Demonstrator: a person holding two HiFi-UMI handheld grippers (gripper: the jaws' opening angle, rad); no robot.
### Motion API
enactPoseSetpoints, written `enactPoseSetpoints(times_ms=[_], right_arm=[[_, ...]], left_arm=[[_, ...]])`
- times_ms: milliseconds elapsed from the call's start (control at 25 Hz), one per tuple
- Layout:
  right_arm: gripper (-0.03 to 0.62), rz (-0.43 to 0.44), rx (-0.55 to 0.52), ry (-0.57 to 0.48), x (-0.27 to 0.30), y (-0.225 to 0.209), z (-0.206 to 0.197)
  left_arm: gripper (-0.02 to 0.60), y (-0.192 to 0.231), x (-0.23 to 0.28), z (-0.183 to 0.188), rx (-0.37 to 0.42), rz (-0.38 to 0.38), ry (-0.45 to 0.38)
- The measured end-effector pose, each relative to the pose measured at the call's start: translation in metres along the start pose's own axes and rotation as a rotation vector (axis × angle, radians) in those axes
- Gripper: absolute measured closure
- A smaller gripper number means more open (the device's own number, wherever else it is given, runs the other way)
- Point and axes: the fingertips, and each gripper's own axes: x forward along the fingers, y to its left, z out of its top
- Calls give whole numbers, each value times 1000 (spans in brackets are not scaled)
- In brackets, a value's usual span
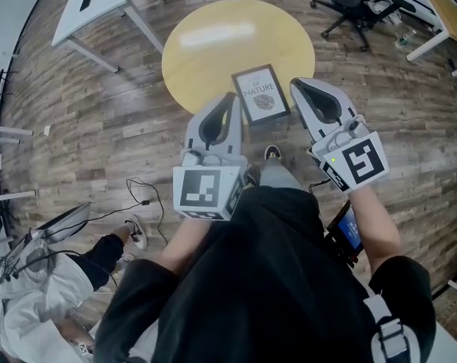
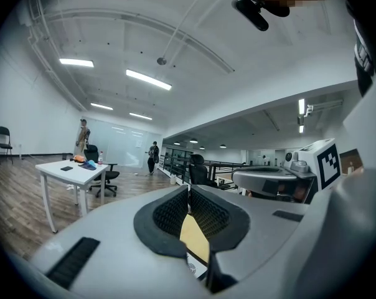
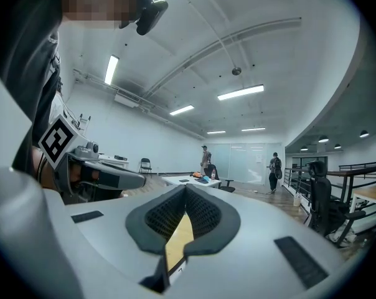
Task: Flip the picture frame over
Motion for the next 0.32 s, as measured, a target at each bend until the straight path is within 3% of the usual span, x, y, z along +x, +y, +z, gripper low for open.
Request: enactPoseSetpoints(times_ms=[320], right_arm=[[576, 4, -5, 19, -4, 7, -5]], left_arm=[[552, 0, -2, -4, -1, -4, 6]])
